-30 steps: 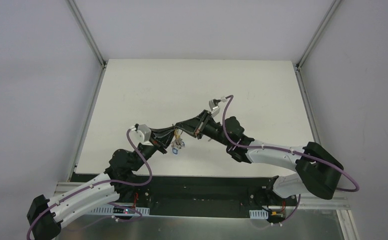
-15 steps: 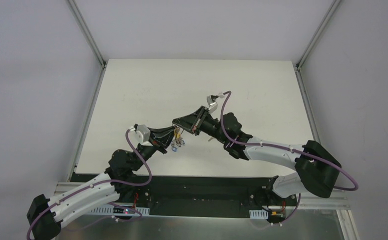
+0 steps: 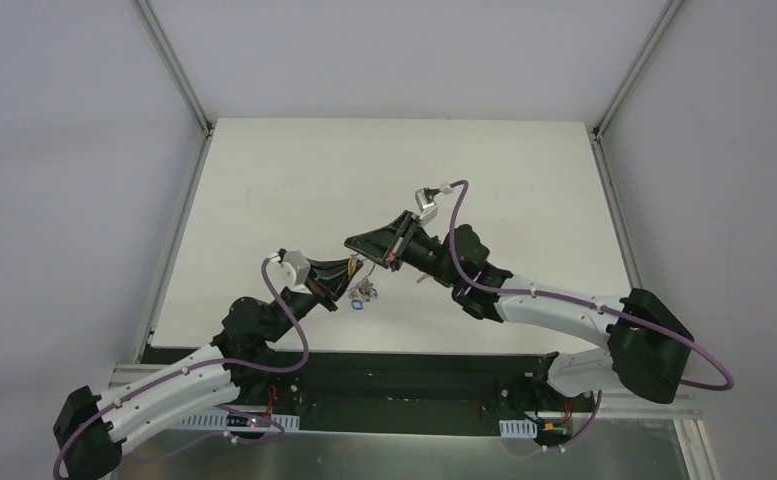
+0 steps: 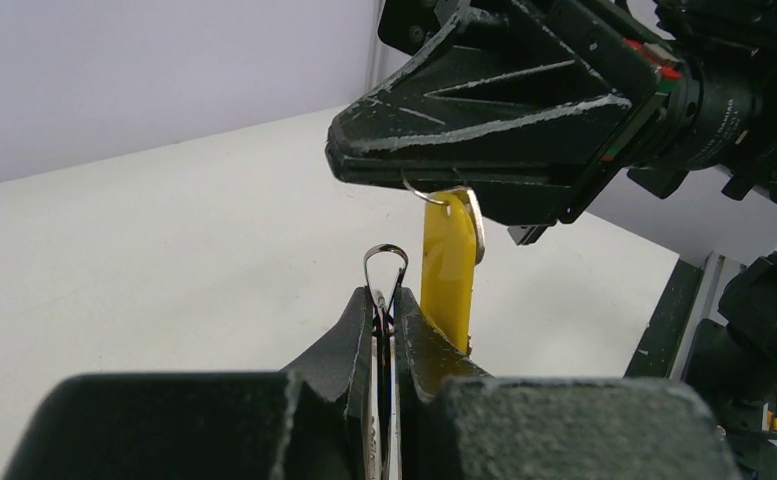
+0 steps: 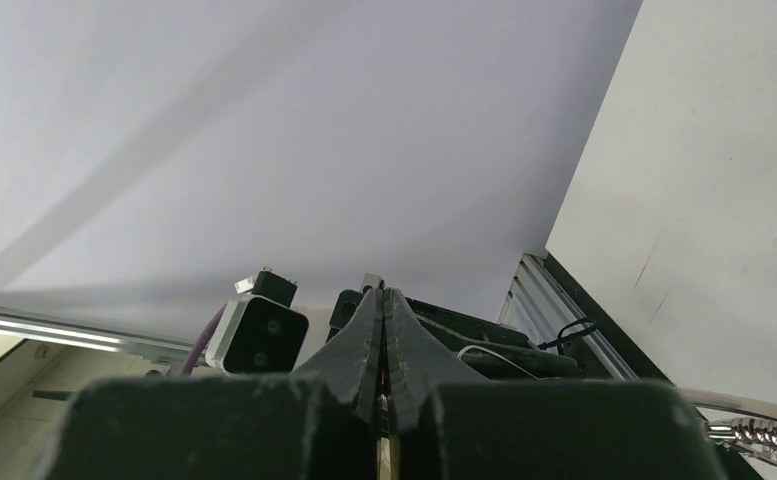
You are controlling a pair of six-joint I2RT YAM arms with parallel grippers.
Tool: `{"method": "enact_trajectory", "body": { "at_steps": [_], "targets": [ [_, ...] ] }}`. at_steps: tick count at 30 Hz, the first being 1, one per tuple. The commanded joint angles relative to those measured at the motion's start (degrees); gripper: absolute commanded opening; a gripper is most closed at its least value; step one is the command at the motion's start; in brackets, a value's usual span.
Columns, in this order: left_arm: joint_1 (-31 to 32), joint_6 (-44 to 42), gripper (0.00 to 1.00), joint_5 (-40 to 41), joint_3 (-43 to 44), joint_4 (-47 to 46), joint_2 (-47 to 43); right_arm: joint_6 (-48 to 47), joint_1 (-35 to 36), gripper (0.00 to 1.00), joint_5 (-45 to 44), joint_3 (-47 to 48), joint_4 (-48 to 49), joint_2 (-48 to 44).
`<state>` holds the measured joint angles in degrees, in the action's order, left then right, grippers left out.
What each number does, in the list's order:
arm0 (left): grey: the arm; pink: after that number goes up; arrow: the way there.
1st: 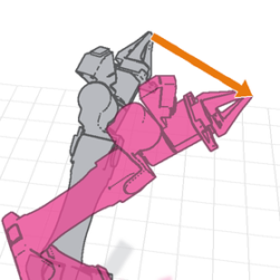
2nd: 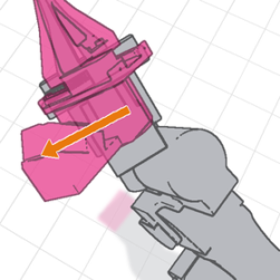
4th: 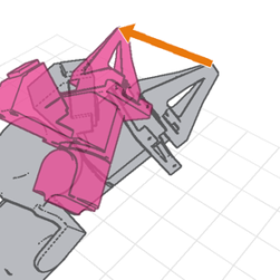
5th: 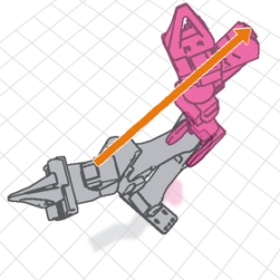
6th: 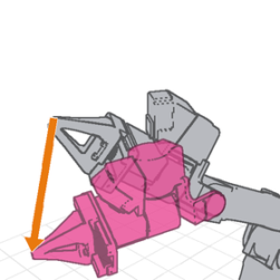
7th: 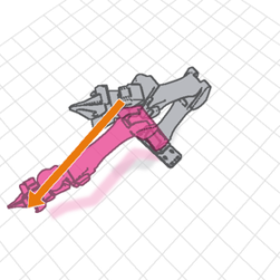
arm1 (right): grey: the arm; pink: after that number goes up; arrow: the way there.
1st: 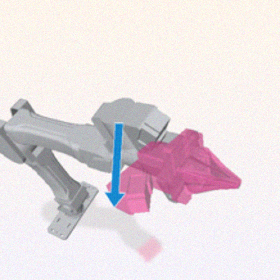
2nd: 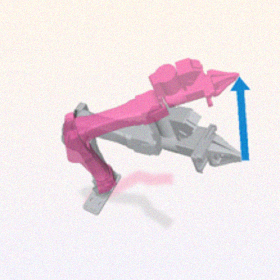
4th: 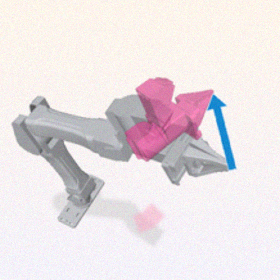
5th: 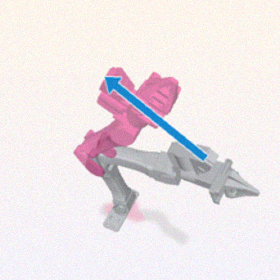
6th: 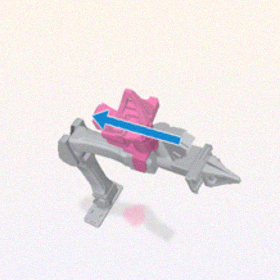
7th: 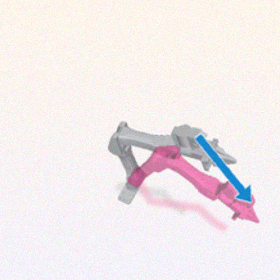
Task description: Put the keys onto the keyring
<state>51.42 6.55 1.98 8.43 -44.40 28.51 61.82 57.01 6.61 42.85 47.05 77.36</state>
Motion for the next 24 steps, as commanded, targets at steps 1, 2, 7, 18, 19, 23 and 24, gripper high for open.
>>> {"method": "enact_trajectory", "body": {
  "at_steps": [1,2,7,18,19,23,24],
  "targets": [
    [0.41,-0.28,0.00,2.00,0.37,-2.66,-0.63,-2.65,0.53,0.00,-1.50,1.34,0.01,-4.10],
    [0.40,-0.37,0.00,2.51,0.34,-2.50,-1.07,-2.93,0.63,0.00,-1.73,0.80,-0.24,-4.63],
    [0.42,-0.73,0.00,3.73,0.10,-1.56,-2.54,-10.77,2.04,0.00,-2.57,-1.78,-4.21,-9.65],
    [0.36,-1.57,0.00,6.01,0.09,0.23,-3.85,-37.67,7.32,0.00,-30.14,-8.21,-42.68,-31.98],
    [0.37,-1.64,0.00,6.14,0.10,0.34,-3.74,-37.55,7.30,0.00,-31.47,-8.73,-45.09,-33.30],
    [0.42,-1.64,0.00,6.04,0.27,0.71,-3.85,-35.16,7.29,0.00,-35.19,-9.92,-54.78,-34.85],
    [0.38,-1.58,0.00,6.02,0.34,0.84,-3.89,-34.71,7.35,0.00,-35.41,-10.17,-56.00,-33.98]
  ]
}}
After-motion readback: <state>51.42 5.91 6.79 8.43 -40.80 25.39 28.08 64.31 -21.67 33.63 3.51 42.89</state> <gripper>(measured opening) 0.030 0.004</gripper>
